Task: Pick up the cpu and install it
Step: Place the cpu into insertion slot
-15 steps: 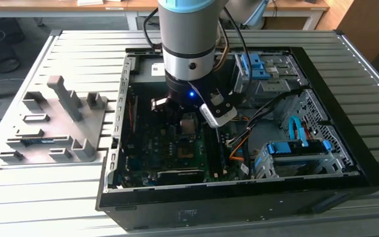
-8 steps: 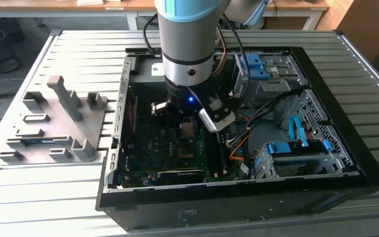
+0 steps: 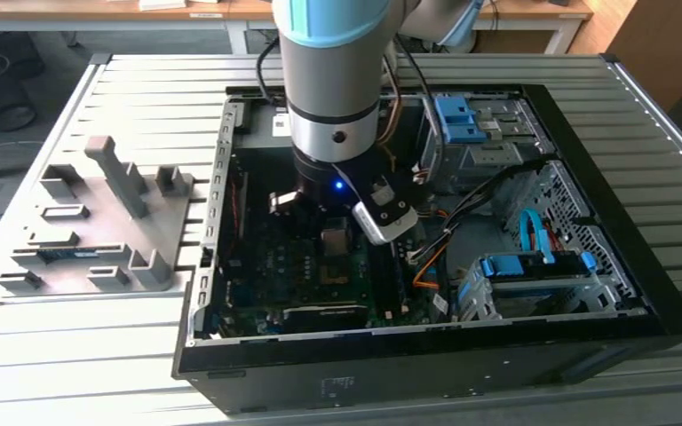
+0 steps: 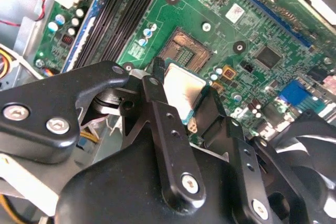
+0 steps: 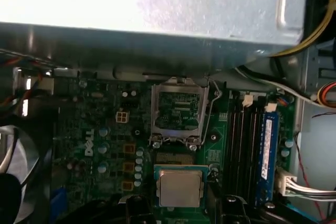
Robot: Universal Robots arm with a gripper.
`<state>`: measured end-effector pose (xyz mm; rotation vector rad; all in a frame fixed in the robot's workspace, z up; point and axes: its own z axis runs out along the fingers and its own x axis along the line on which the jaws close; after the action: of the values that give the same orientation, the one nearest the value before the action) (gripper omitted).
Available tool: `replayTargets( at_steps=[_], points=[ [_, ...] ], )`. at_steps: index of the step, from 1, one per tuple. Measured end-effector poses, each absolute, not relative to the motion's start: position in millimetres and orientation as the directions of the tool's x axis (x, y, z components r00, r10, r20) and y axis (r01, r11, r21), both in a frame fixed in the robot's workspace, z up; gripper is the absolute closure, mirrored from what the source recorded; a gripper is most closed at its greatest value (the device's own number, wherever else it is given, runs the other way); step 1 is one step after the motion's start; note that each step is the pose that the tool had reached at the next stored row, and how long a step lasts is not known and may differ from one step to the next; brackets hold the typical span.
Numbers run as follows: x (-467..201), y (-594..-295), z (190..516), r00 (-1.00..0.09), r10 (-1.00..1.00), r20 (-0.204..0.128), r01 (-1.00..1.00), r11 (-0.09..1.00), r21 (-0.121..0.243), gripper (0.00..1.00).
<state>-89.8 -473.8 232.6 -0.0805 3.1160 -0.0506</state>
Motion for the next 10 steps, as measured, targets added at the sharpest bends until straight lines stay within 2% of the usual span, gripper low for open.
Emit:
replayTargets(
  at_steps=[10],
  points=[
    [-90.2, -476.7, 215.8, -1.0, -0.009, -0.024, -0.008, 0.999, -0.035, 0.53]
  ],
)
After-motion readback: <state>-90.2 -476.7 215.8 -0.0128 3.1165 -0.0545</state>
